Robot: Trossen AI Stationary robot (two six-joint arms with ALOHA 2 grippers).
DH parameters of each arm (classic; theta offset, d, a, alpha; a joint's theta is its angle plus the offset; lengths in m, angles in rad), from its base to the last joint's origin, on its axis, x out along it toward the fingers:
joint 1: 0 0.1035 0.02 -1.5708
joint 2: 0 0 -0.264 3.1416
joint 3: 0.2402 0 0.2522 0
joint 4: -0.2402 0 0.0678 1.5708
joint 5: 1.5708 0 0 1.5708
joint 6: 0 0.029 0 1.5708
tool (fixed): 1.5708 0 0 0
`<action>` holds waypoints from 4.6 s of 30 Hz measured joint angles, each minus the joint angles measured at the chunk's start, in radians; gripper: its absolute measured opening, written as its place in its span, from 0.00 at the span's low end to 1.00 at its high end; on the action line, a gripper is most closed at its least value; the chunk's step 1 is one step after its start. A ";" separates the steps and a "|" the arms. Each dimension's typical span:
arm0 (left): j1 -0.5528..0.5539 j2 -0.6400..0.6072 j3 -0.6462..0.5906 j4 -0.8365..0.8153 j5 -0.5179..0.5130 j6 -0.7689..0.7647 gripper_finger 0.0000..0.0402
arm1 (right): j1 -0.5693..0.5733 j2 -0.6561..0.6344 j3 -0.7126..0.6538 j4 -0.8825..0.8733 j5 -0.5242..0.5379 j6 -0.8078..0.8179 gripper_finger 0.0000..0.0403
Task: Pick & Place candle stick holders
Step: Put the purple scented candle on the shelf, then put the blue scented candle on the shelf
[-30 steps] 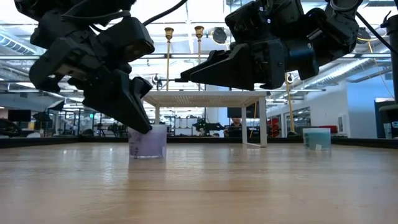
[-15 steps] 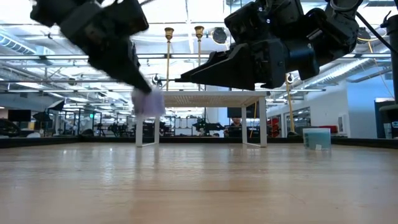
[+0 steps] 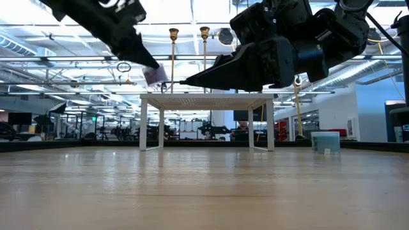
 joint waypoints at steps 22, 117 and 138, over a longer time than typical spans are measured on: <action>0.273 0.143 0.002 0.183 0.217 0.134 0.06 | 0.000 0.000 0.000 0.010 0.000 0.047 0.69; 0.096 -0.217 0.000 -0.064 0.203 0.124 0.23 | 0.095 -0.577 -0.280 -1.234 0.721 0.837 0.04; 0.096 -0.217 0.000 -0.053 0.203 0.126 0.23 | 0.098 -0.782 -0.282 -0.330 0.360 0.332 0.01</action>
